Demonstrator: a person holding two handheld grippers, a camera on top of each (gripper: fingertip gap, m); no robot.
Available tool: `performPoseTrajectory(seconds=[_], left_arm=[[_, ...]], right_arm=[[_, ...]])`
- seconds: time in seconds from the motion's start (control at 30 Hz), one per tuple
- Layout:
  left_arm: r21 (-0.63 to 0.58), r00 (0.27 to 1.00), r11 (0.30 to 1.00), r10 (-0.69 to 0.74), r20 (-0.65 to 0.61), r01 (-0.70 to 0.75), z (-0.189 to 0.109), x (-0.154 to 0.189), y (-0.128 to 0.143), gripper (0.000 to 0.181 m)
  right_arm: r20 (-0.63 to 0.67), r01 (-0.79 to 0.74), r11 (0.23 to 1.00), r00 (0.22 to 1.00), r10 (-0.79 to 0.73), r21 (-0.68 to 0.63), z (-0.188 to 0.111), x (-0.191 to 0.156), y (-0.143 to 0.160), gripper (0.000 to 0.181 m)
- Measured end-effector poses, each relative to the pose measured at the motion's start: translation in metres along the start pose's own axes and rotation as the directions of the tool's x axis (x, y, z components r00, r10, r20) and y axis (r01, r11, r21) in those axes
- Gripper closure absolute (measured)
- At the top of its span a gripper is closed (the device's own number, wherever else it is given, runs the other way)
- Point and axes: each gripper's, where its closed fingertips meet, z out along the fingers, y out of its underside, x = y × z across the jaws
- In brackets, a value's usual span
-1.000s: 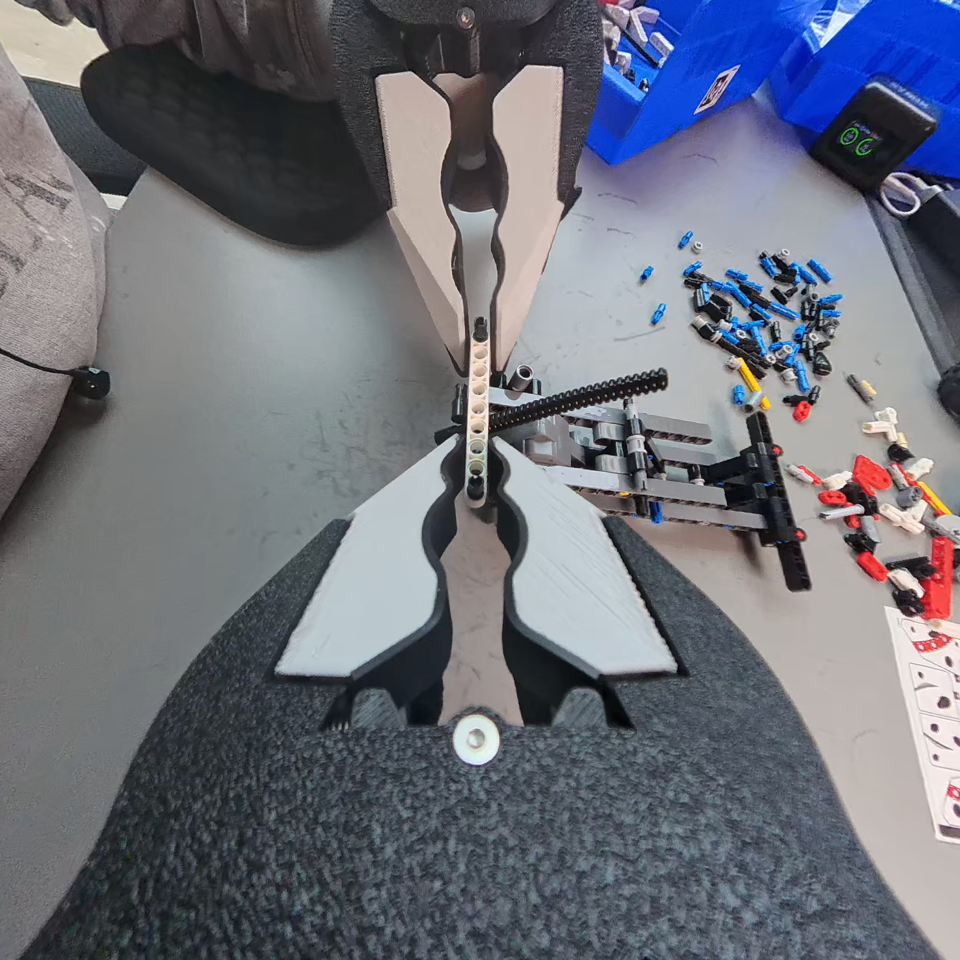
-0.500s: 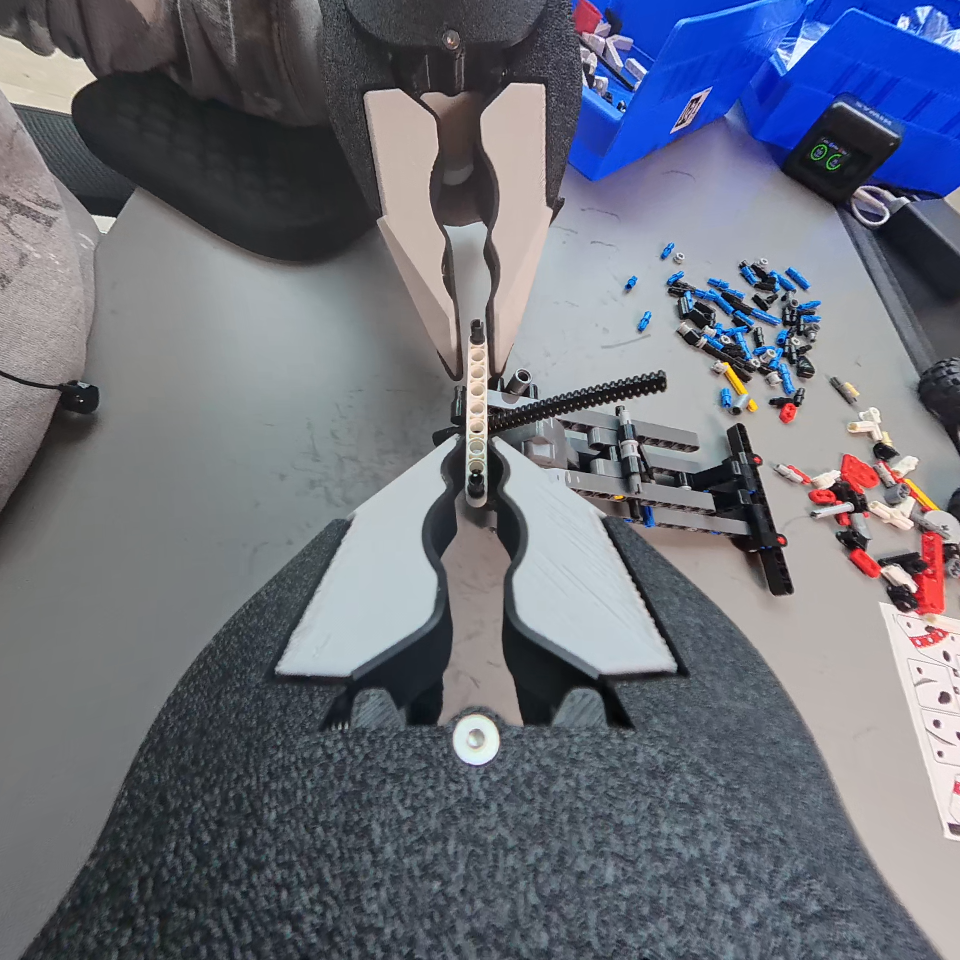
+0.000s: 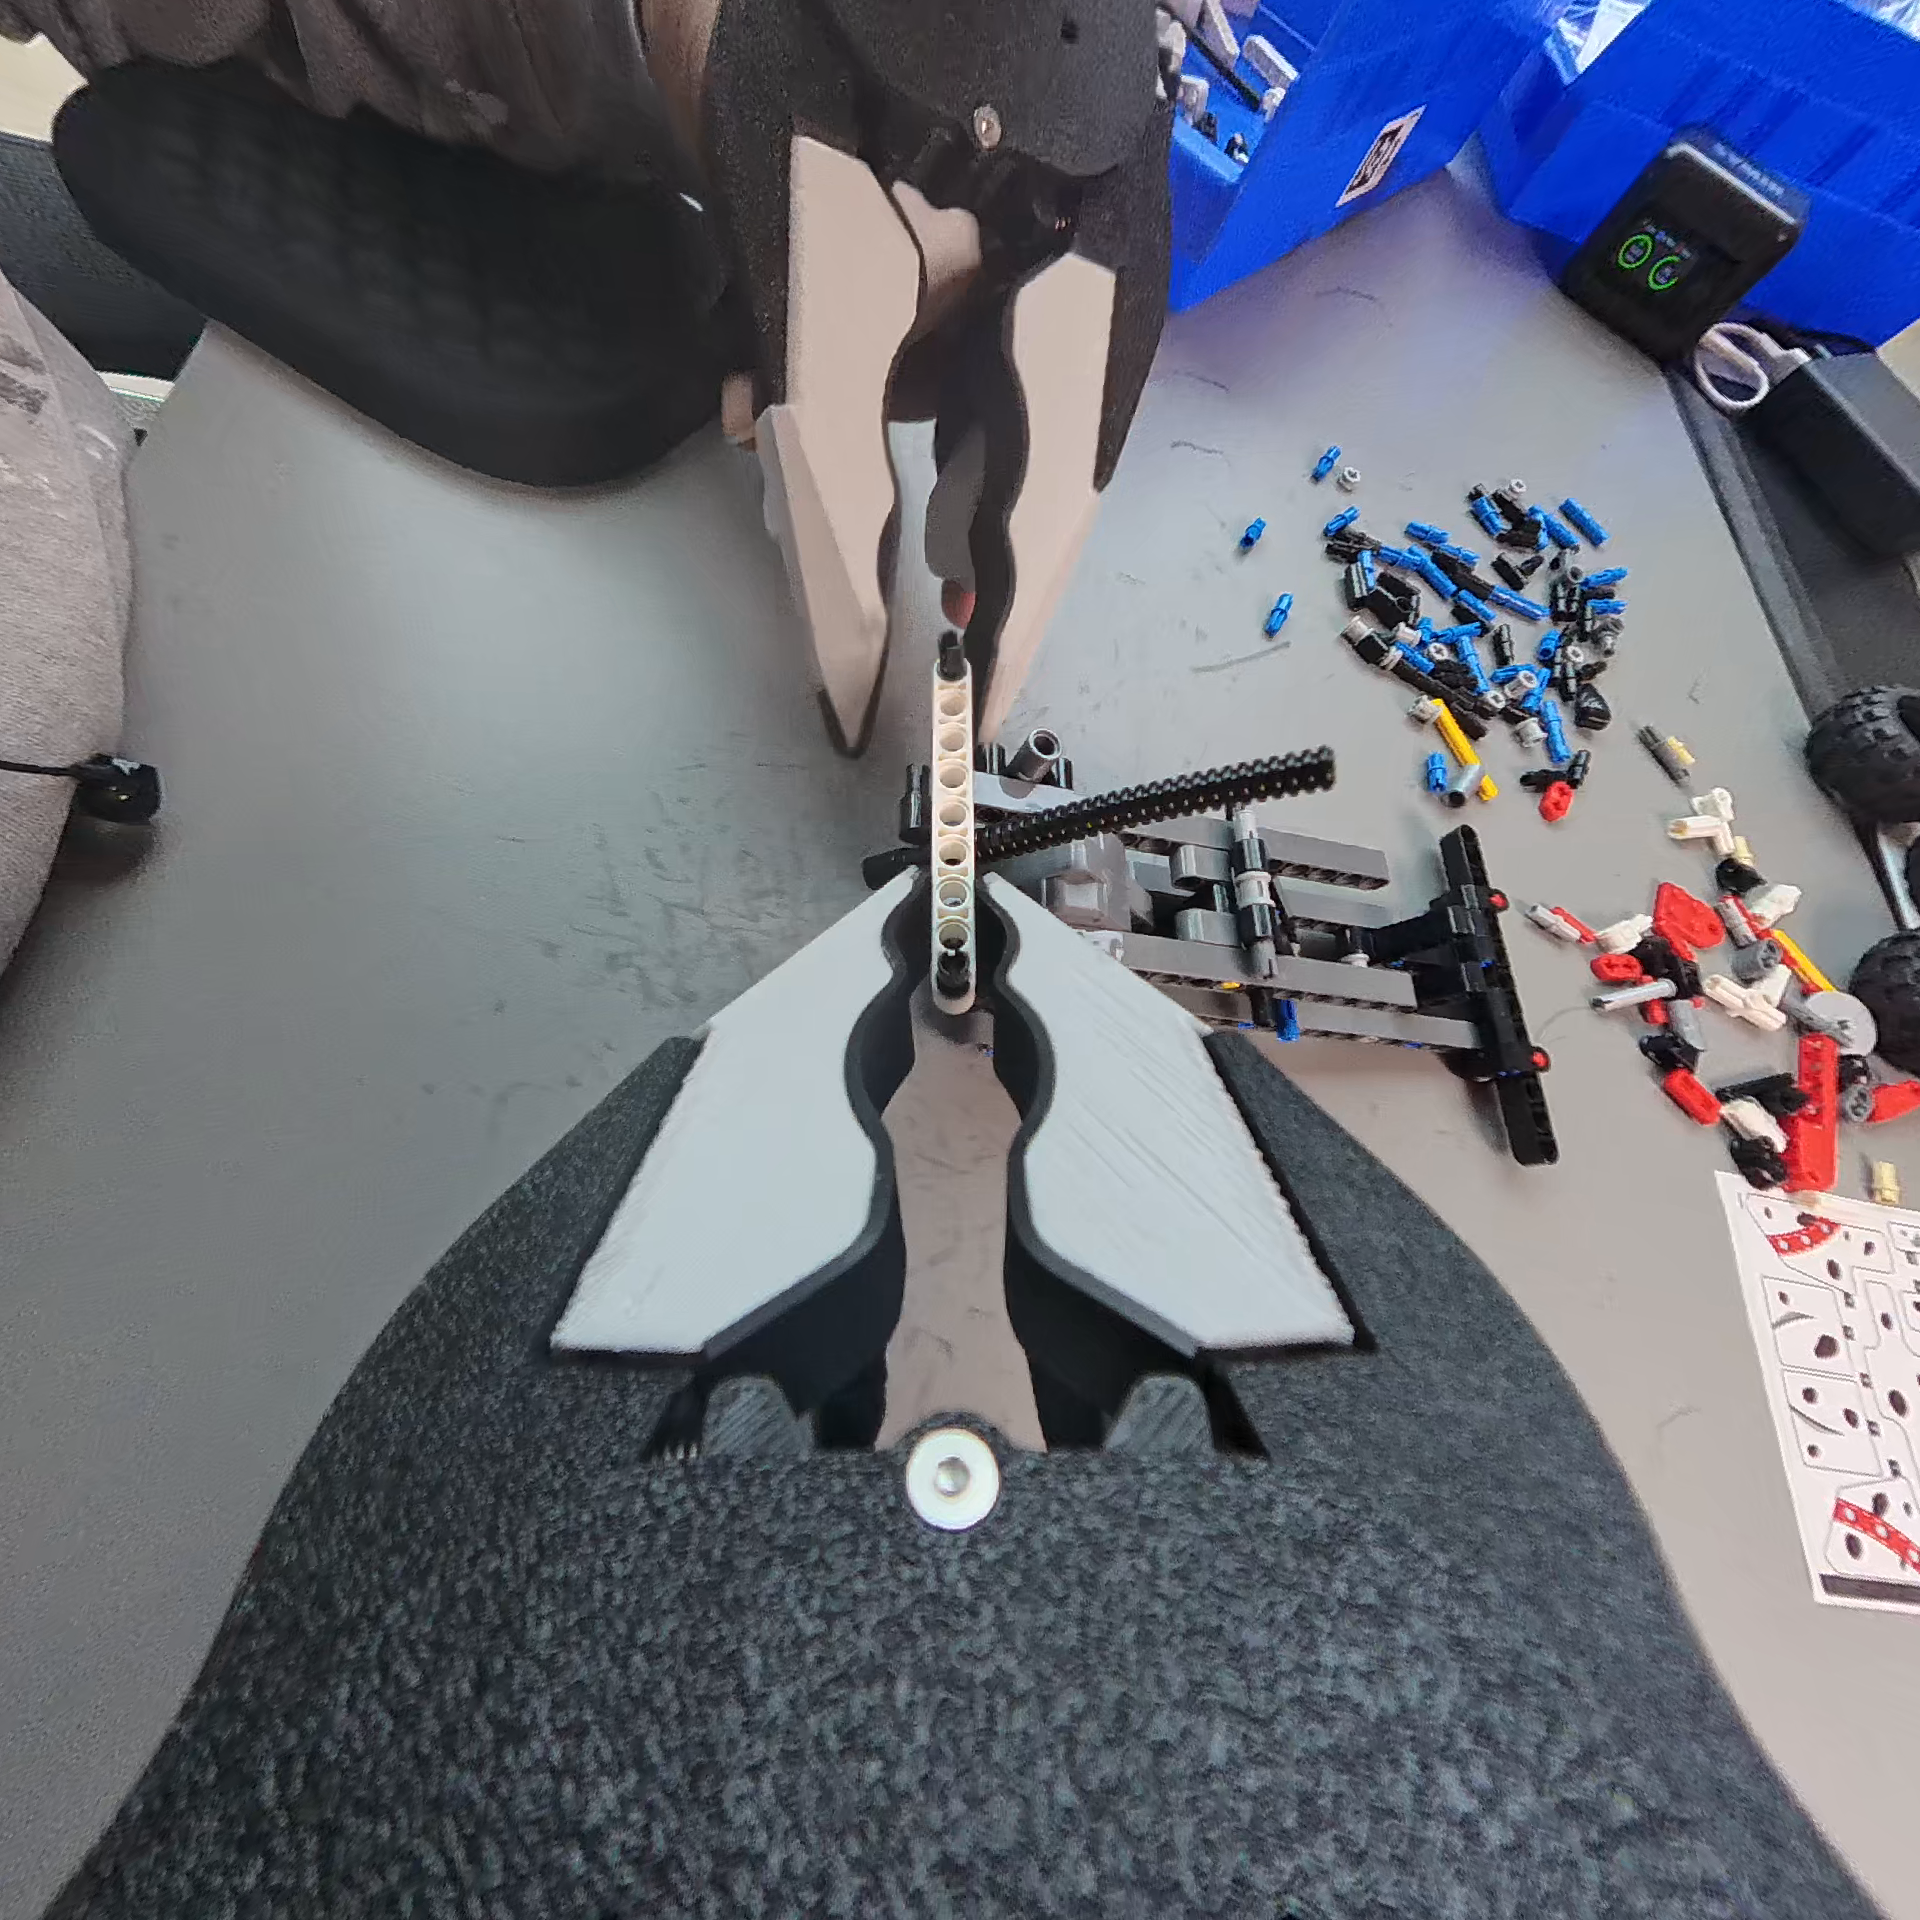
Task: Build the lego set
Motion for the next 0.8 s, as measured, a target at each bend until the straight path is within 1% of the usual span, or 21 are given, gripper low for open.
performPoseTrajectory(seconds=[0.17,0.23,0.43,0.6,0.8], left_arm=[[-0.006,0.995,0.996,-0.093,-0.021,0.093,0.017,0.002,-0.006,0.149],[-0.004,0.993,0.993,-0.115,-0.018,0.115,0.019,0.001,-0.006,0.151],[0.022,0.991,0.991,-0.132,-0.019,0.133,0.016,-0.001,-0.010,0.153],[0.029,0.987,0.987,-0.157,-0.016,0.157,0.015,-0.003,-0.010,0.155],[0.030,0.987,0.987,-0.160,-0.021,0.161,0.015,-0.003,-0.010,0.155]], right_arm=[[-0.019,-0.005,0.999,1.000,0.005,-0.035,0.001,0.001,0.001,0.174],[-0.021,-0.011,0.999,1.000,0.010,-0.049,0.000,0.001,0.002,0.174],[-0.051,0.000,0.998,0.999,-0.003,-0.060,-0.001,0.005,0.002,0.174],[-0.045,-0.002,0.999,0.999,0.000,-0.050,-0.001,0.006,0.002,0.174],[-0.032,0.009,0.999,0.999,-0.011,-0.048,-0.001,0.003,0.002,0.168]])
